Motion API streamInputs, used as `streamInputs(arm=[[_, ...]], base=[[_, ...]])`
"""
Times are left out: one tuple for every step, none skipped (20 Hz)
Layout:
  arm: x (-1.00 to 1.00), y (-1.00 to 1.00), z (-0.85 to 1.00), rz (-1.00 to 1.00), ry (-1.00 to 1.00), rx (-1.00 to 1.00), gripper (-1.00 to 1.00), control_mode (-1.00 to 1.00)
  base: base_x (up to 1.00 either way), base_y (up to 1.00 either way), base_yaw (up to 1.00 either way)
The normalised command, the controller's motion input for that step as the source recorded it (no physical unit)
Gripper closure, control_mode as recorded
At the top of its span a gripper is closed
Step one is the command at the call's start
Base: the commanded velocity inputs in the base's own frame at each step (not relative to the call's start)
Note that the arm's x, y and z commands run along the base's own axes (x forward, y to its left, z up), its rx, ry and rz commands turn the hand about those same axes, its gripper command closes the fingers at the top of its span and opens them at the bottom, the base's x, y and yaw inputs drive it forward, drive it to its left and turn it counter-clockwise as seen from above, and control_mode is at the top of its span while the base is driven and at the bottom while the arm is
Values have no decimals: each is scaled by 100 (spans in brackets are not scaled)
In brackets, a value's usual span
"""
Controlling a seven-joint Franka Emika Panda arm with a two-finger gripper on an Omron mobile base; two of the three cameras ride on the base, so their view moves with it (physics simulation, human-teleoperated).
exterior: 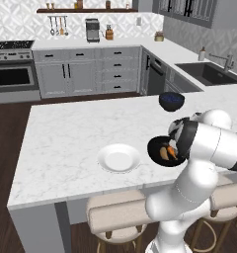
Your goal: Pick the chicken drumstick and sweet potato from their plates and place them in the bowl. Then put the bowl in the fridge.
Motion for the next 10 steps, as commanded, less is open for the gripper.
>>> streamInputs(arm=[[14, 14, -31, 0, 0, 0, 100, -100], [12, 9, -28, 0, 0, 0, 100, -100], [11, 9, -29, 0, 0, 0, 100, -100], [8, 7, -25, 0, 0, 0, 100, -100], [10, 4, -20, 0, 0, 0, 100, -100], [12, 2, -11, 0, 0, 0, 100, -100], [15, 0, -1, 0, 2, 0, 100, -100], [24, 0, 0, 0, 6, 0, 100, -100], [29, 4, 0, -1, 0, 0, 100, -100], [0, 9, 0, -10, 0, 0, 100, -100]], base=[[0, 0, 0], [0, 0, 0], [0, 0, 0], [0, 0, 0], [0, 0, 0], [0, 0, 0], [0, 0, 0], [0, 0, 0], [0, 0, 0], [0, 0, 0]])
